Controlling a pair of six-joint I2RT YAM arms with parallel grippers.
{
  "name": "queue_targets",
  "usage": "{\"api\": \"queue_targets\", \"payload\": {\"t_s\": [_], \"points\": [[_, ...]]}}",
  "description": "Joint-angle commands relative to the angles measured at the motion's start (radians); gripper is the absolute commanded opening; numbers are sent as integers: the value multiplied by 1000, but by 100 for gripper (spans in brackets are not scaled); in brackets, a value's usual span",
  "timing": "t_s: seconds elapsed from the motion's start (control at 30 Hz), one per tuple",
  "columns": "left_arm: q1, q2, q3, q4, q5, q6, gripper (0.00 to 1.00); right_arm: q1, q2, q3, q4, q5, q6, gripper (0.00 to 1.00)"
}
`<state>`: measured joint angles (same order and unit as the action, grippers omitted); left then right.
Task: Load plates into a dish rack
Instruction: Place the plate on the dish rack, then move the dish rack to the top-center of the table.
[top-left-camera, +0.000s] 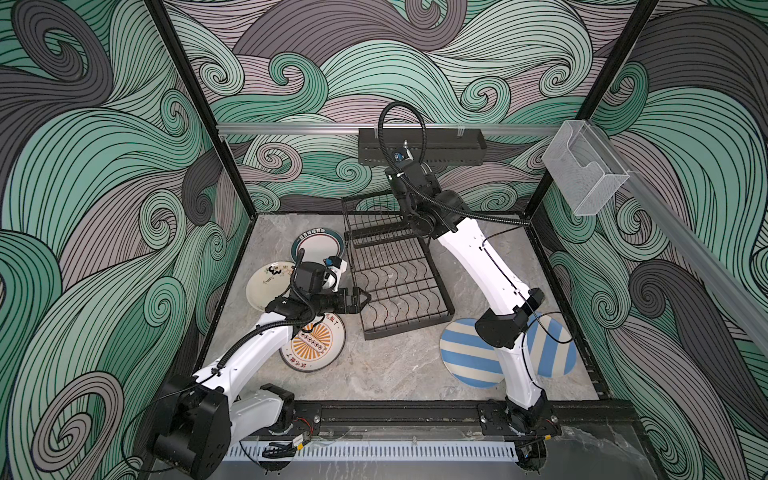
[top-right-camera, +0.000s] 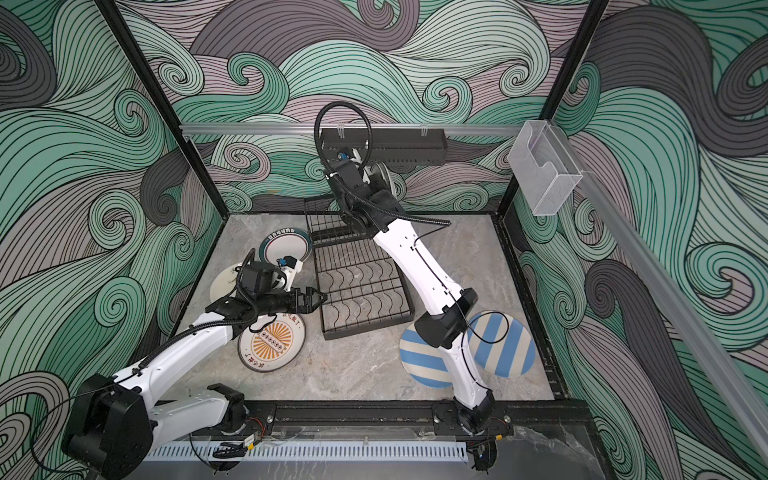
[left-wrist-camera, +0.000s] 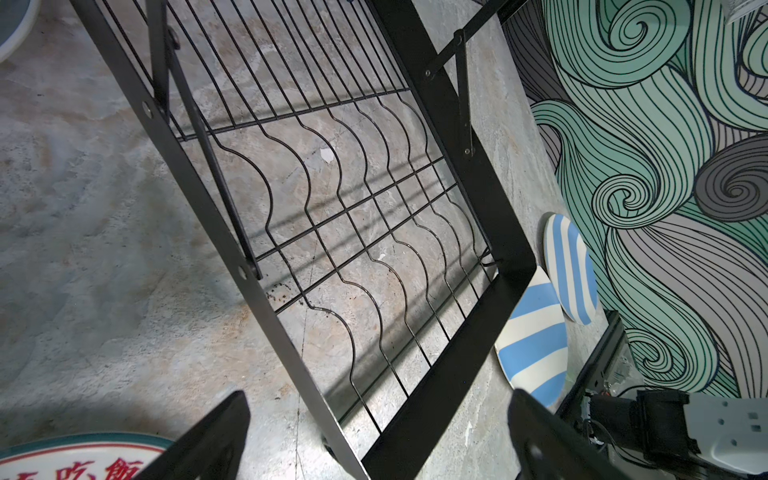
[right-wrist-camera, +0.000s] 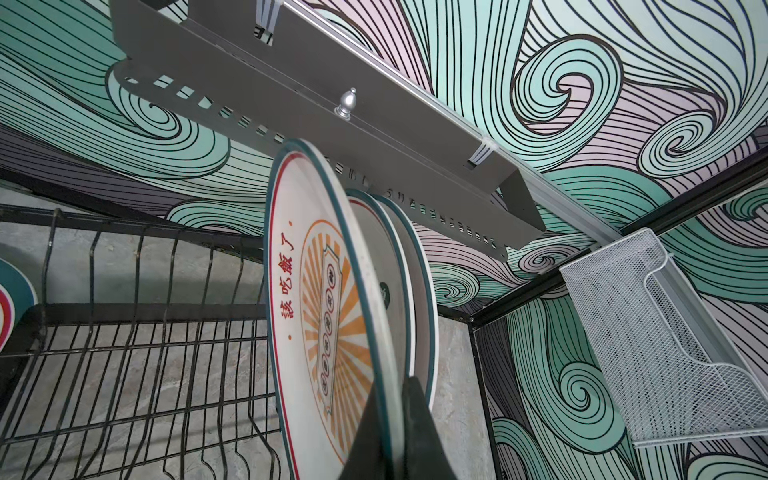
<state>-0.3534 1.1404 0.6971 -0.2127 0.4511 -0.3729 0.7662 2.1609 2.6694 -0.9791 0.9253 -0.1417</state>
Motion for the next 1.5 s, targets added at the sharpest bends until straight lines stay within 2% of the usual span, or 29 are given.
{"api": "queue_targets", "payload": {"t_s": [0.0,0.47,0.7,0.8,0.9,1.03,1.17,1.33,1.47], "points": [[-13,-18,-6,4,10,13,99,5,8,12,5,73,42,0],[-44,-68,-29,-14,0,15,99,-1,57,6,-70,106,159,0],[-58,-76,-27,-14,-9,18,99,-8,75,18,-79,68,176,2],[-58,-73,-29,-15,-20,19,99,-8,65,26,-81,25,179,31],[-58,-59,-25,-19,-30,22,99,-8,35,18,-85,-24,181,53],[-59,-44,-10,-27,-40,31,99,-7,-51,-15,-98,-125,186,68],[-58,-42,17,-34,-32,39,99,-11,-264,-215,-96,-275,202,74],[-58,-41,49,-34,-25,31,99,-28,-647,-702,-21,-378,265,80],[-60,-24,65,-17,9,24,99,-76,-918,-1026,-52,-438,386,80]]}}
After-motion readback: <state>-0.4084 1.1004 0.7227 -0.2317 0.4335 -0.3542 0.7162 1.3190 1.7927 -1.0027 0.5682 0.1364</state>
